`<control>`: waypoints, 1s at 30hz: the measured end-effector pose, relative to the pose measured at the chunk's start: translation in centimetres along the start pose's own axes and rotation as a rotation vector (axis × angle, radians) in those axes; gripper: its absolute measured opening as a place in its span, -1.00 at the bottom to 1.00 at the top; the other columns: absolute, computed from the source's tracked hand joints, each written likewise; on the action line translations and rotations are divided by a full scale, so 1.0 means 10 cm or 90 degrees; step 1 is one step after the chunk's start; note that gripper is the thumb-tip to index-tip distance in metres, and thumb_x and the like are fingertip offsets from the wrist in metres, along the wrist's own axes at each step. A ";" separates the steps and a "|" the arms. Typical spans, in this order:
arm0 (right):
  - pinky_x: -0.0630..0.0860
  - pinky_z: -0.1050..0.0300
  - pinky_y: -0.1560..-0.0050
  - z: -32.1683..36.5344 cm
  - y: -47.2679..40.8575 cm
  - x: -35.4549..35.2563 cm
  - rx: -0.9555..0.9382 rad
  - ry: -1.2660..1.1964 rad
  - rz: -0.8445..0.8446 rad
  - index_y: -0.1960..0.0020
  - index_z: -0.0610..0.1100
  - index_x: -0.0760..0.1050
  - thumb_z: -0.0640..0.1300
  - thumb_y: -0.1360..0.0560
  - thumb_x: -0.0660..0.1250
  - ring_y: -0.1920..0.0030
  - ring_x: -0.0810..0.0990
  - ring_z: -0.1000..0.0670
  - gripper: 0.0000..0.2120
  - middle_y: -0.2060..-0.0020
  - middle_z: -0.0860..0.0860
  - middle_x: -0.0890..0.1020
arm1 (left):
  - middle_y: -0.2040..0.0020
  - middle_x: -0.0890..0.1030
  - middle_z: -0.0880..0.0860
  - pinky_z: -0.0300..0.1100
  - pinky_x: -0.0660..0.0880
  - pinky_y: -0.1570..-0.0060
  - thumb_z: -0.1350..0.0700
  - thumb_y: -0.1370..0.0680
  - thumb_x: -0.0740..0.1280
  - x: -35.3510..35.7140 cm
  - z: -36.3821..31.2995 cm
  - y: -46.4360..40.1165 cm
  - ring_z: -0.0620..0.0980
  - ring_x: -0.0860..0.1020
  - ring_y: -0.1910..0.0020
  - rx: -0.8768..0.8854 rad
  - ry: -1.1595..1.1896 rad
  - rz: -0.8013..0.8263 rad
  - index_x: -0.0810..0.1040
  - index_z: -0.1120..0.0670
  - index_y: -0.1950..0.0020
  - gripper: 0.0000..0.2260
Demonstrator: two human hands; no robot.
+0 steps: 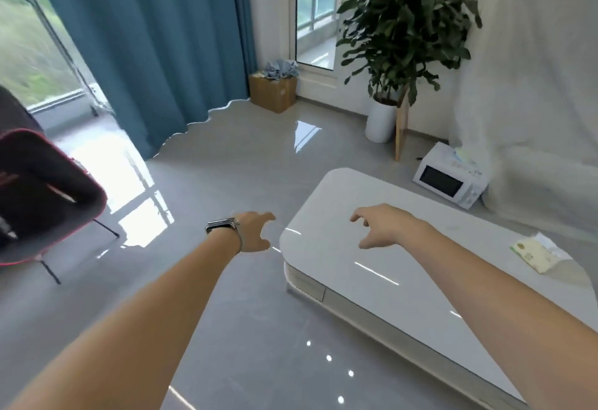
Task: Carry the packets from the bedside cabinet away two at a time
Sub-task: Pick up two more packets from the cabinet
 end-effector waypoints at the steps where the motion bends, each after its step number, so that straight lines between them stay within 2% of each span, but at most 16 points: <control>1: 0.51 0.05 -0.14 0.29 -0.09 -0.07 -0.020 0.013 0.005 -0.39 0.12 0.34 0.00 -0.41 0.39 -0.17 0.51 0.00 -0.43 -0.24 0.06 0.49 | -0.40 0.41 0.04 -0.08 0.43 -0.20 -0.07 -0.55 0.29 -0.05 0.32 0.14 0.09 0.45 -0.32 -0.030 0.006 -0.012 0.18 -0.09 -0.53 -0.43; 7: 0.45 0.10 -0.25 2.13 -0.67 -0.26 -0.179 0.090 0.030 -0.40 0.05 0.37 0.04 -0.39 0.48 -0.29 0.47 -0.01 -0.38 -0.32 0.05 0.47 | -0.35 0.46 0.00 -0.02 0.47 -0.22 -0.13 -0.50 0.30 -0.34 2.10 1.08 0.06 0.48 -0.29 -0.199 0.035 -0.096 0.27 -0.10 -0.48 -0.44; 11: 0.44 0.09 -0.25 3.36 -0.92 -0.32 -0.271 0.115 0.043 -0.41 0.04 0.35 0.05 -0.39 0.49 -0.30 0.47 -0.06 -0.36 -0.33 -0.01 0.46 | -0.32 0.49 -0.02 -0.08 0.49 -0.13 -0.15 -0.48 0.32 -0.44 3.01 1.72 0.05 0.50 -0.25 -0.303 0.065 -0.143 0.31 -0.11 -0.46 -0.44; 14: 0.45 0.08 -0.26 4.30 -1.10 -0.37 -0.345 0.142 0.054 -0.42 0.06 0.34 0.06 -0.41 0.47 -0.29 0.47 -0.06 -0.37 -0.34 0.03 0.43 | -0.31 0.50 -0.04 -0.07 0.50 -0.15 -0.16 -0.44 0.32 -0.32 3.65 2.09 0.06 0.52 -0.23 -0.385 0.113 -0.149 0.32 -0.15 -0.43 -0.44; 18: 0.45 0.02 -0.27 5.39 -1.37 -0.37 -0.424 0.209 0.043 -0.41 0.11 0.33 0.12 -0.44 0.40 -0.29 0.46 -0.07 -0.42 -0.34 0.02 0.44 | -0.28 0.54 -0.08 -0.11 0.48 -0.16 -0.19 -0.42 0.35 -0.01 4.37 2.44 0.06 0.53 -0.21 -0.485 0.179 -0.109 0.35 -0.19 -0.41 -0.44; 21: 0.45 0.01 -0.27 6.29 -1.63 -0.32 -0.510 0.264 0.035 -0.43 0.08 0.31 0.11 -0.47 0.37 -0.30 0.46 -0.07 -0.43 -0.34 0.01 0.45 | -0.30 0.52 -0.04 -0.05 0.48 -0.20 -0.23 -0.38 0.31 0.20 5.00 2.67 0.07 0.53 -0.21 -0.585 0.244 -0.094 0.34 -0.24 -0.39 -0.42; 24: 0.49 0.02 -0.22 7.23 -1.80 -0.27 -0.612 0.310 0.033 -0.42 0.05 0.31 0.10 -0.46 0.37 -0.26 0.49 -0.07 -0.43 -0.31 0.02 0.48 | -0.32 0.51 0.00 -0.06 0.46 -0.24 -0.16 -0.44 0.31 0.35 5.53 2.94 0.07 0.51 -0.25 -0.681 0.335 -0.135 0.31 -0.17 -0.44 -0.44; 26: 0.52 0.02 -0.18 7.83 -1.78 -0.17 -0.682 0.353 0.044 -0.40 0.03 0.34 0.10 -0.45 0.37 -0.21 0.51 -0.06 -0.44 -0.28 0.02 0.50 | -0.26 0.54 0.01 -0.10 0.46 -0.23 -0.11 -0.47 0.32 0.45 5.74 3.16 0.04 0.53 -0.22 -0.739 0.431 -0.177 0.34 -0.13 -0.44 -0.46; 30: 0.49 -0.01 -0.20 9.02 -1.44 0.18 -0.817 0.442 0.058 -0.44 0.06 0.30 0.10 -0.45 0.33 -0.27 0.48 -0.09 -0.41 -0.30 0.01 0.48 | -0.27 0.54 -0.01 -0.10 0.48 -0.19 -0.10 -0.46 0.30 0.80 6.06 3.76 0.01 0.53 -0.20 -0.864 0.535 -0.224 0.36 -0.13 -0.43 -0.48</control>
Point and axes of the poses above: each hand's wrist, its own y-axis away from the middle knuckle, its own x-axis out of the palm, z = x × y, the point moved 5 cm from there along -y, towards the middle knuckle
